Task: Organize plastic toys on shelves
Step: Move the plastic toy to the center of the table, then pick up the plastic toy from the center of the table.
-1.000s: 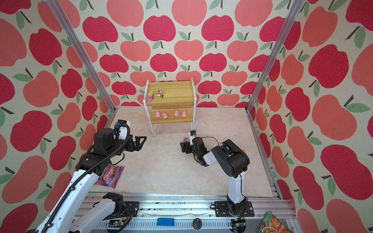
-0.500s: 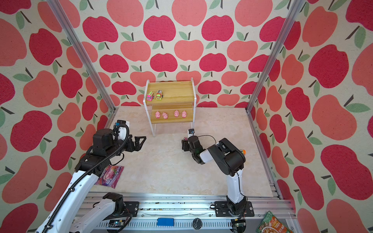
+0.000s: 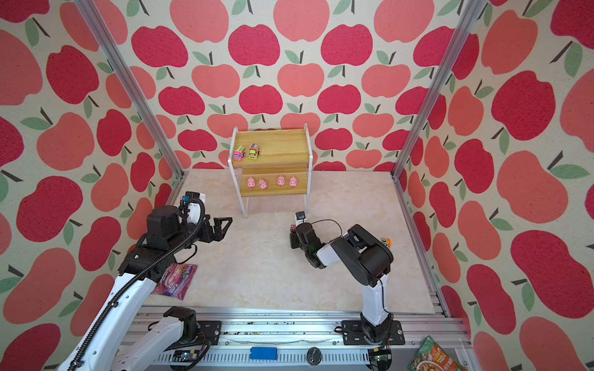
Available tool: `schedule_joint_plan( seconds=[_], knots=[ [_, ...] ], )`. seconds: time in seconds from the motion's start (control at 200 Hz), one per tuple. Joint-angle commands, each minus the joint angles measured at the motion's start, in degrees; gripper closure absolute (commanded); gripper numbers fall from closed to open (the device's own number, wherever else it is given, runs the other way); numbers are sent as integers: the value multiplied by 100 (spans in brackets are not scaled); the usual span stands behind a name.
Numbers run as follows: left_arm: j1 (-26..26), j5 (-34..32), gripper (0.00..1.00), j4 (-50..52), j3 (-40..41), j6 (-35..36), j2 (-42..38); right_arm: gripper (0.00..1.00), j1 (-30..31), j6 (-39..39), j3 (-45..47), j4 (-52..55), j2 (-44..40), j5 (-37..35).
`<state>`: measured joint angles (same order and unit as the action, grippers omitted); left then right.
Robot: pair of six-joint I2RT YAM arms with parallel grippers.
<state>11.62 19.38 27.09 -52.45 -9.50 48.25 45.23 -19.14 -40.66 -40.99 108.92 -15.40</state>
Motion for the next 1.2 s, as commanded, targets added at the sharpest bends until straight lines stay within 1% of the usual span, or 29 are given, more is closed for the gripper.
schedule_joint_plan(
  seconds=[0.0, 0.195, 0.3, 0.42, 0.505, 0.665, 0.71, 0.775, 0.835, 0.916, 1.076, 1.141, 1.196],
  knots=[
    [-28, 39, 1, -70, 57, 27, -70, 71, 188, 286, 293, 455, -568, -73],
    [-28, 53, 1, -59, 42, -6, 3, 67, 526, 510, 593, 1077, -1146, 194],
    [-28, 79, 1, -56, 33, -17, 67, 66, 719, 562, 672, 1158, -1157, 365],
    [-28, 54, 1, -25, 27, -35, 130, 62, 1005, 804, 624, 1143, -1093, 398],
    [-28, 10, 1, -3, 26, -59, 180, 55, 1072, 813, 533, 1199, -1075, 561],
    [76, -70, 1, 111, -33, -320, 358, 34, 1092, 715, 582, 1188, -1295, 943],
    [231, -243, 1, 216, -86, -387, 428, 30, 1086, 691, 700, 1127, -1484, 955],
    [560, -643, 0, 390, -193, -487, 541, 27, 1072, 641, 913, 1058, -1829, 911],
    [887, -1021, 0, 574, -312, -658, 678, 26, 1026, 562, 1099, 1087, -2181, 866],
    [1278, -1378, 2, 743, -364, -1117, 863, 25, 913, 388, 1380, 1134, -2677, 773],
    [2275, -2408, 5, 997, -496, -2214, 1373, 25, 399, -41, 1465, 2194, -3551, 527],
    [2643, -2789, 6, 1198, -685, -2644, 1922, 25, 171, -111, 1396, 2676, -3833, 442],
    [2884, -2957, 6, 1369, -890, -2969, 2352, 25, 6, -209, 1356, 3030, -4095, 312]
  ],
)
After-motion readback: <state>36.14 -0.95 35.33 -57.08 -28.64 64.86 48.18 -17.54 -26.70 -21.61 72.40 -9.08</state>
